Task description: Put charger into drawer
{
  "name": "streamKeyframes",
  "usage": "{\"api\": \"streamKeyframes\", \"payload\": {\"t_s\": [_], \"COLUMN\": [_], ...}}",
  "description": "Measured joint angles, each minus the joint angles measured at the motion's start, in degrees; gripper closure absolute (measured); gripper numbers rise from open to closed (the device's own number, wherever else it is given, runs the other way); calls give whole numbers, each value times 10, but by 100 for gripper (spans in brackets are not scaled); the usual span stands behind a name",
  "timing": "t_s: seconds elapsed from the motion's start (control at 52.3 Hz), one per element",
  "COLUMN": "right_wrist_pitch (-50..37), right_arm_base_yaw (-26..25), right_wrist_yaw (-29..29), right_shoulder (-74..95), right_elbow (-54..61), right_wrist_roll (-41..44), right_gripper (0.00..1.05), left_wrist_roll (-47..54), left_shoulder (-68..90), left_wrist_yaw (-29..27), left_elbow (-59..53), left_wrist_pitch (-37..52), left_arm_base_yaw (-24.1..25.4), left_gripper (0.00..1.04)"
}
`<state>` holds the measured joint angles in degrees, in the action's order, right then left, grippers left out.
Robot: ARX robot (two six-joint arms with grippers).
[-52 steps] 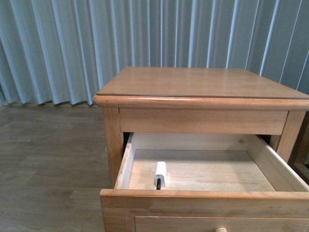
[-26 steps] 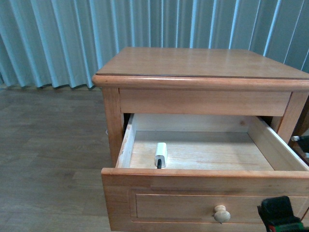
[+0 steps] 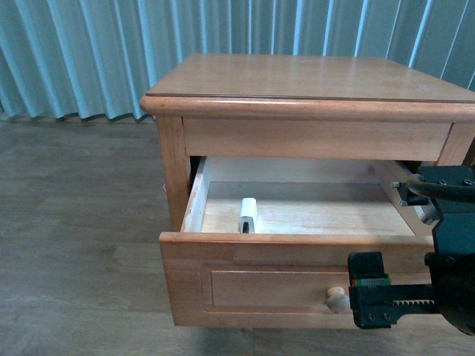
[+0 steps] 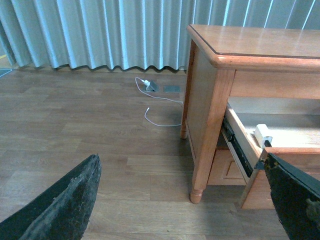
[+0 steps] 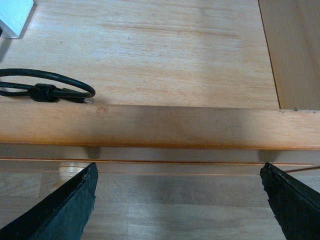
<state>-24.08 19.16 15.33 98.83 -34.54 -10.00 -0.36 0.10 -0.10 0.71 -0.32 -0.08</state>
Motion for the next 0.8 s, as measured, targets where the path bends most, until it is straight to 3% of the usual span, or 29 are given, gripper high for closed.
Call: {"api": "streamKeyframes", "payload": {"t_s": [0.803], "right_wrist_pitch": [-63], "right_arm_base_yaw": [-15], "right_wrist_yaw": [49], "right_shoulder": [210], "right_elbow": [-234], "right_wrist_roll": [-29], "right_gripper": [8], "left_wrist_roll": [0], "left_shoulder": [0], "left_wrist_yaw": [0], "left_elbow": [0], "left_wrist_pitch": [0], "left_arm_base_yaw": [0], "left_gripper": [6]}}
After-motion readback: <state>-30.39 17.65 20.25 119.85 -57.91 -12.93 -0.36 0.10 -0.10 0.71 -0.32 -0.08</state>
